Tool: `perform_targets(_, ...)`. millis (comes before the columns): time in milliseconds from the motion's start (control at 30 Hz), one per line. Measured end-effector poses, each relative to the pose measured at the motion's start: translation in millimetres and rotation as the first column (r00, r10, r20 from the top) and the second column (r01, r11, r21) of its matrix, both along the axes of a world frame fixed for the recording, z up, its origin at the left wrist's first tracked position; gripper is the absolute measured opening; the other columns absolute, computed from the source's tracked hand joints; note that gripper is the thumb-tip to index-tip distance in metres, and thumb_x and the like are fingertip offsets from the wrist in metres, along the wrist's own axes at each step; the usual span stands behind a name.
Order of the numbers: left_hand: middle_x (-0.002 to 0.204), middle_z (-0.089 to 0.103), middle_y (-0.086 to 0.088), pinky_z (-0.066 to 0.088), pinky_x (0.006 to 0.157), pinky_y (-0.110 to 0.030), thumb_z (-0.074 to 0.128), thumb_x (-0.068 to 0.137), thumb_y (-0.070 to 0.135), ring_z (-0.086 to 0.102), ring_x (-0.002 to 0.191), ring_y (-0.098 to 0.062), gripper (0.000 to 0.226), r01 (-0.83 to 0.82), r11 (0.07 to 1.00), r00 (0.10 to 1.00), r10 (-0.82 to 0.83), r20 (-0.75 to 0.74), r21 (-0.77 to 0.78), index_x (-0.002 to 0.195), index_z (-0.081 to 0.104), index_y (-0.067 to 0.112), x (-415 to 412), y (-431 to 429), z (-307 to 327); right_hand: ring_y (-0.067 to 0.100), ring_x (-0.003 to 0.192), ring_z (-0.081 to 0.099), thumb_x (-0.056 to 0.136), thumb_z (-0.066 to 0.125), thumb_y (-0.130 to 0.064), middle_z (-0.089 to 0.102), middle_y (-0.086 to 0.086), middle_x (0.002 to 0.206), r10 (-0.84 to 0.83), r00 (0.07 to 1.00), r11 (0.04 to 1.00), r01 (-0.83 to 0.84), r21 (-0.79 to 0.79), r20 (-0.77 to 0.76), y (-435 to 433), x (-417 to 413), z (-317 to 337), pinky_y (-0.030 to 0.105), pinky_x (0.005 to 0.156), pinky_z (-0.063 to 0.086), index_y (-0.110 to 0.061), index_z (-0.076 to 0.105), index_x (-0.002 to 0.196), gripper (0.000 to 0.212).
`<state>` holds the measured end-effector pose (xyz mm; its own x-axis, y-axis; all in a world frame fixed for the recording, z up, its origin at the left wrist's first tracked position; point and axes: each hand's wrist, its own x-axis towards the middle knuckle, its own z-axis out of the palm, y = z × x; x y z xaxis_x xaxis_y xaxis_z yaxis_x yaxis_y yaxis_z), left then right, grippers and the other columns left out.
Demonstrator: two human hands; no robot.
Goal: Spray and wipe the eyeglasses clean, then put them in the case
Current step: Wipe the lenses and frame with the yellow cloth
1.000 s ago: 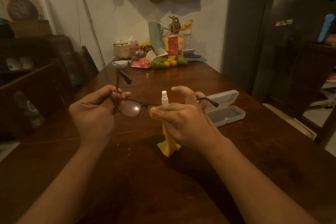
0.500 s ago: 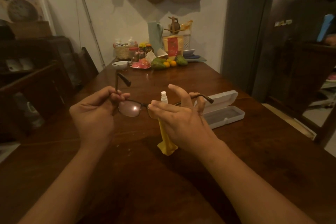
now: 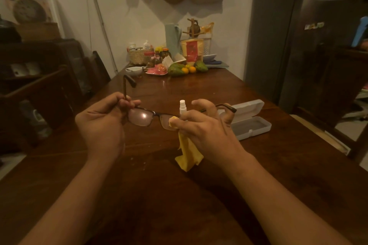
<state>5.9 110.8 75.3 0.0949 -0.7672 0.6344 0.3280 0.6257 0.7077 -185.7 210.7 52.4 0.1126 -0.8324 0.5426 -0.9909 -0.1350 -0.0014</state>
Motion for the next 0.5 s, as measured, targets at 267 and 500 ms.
perform_targets(267,0.072,0.072,0.005,0.059,0.072,-0.027,0.06,0.087,-0.005,0.074,0.077,-0.02,0.037,0.056,0.998,0.997,-0.054,0.059,-0.03,0.075,0.077,0.025,-8,7,-4,0.029,0.128,0.043,0.087,0.075,-0.018,0.073,-0.009,0.108,0.157,0.946,0.971,-0.095,-0.22,0.283,-4,-4,-7,0.056,0.088,0.045,-0.026,0.077,0.107,0.022)
perform_targets(500,0.073,0.073,0.007,0.058,0.071,-0.025,0.061,0.086,-0.004,0.075,0.077,-0.018,0.038,0.048,0.998,0.995,-0.044,0.087,-0.047,0.074,0.078,0.028,-10,11,-4,0.018,0.129,0.034,0.089,0.065,-0.039,0.068,-0.015,0.112,0.111,0.915,0.981,-0.039,-0.189,0.387,-5,-3,-8,0.056,0.089,0.043,-0.031,0.076,0.105,0.021)
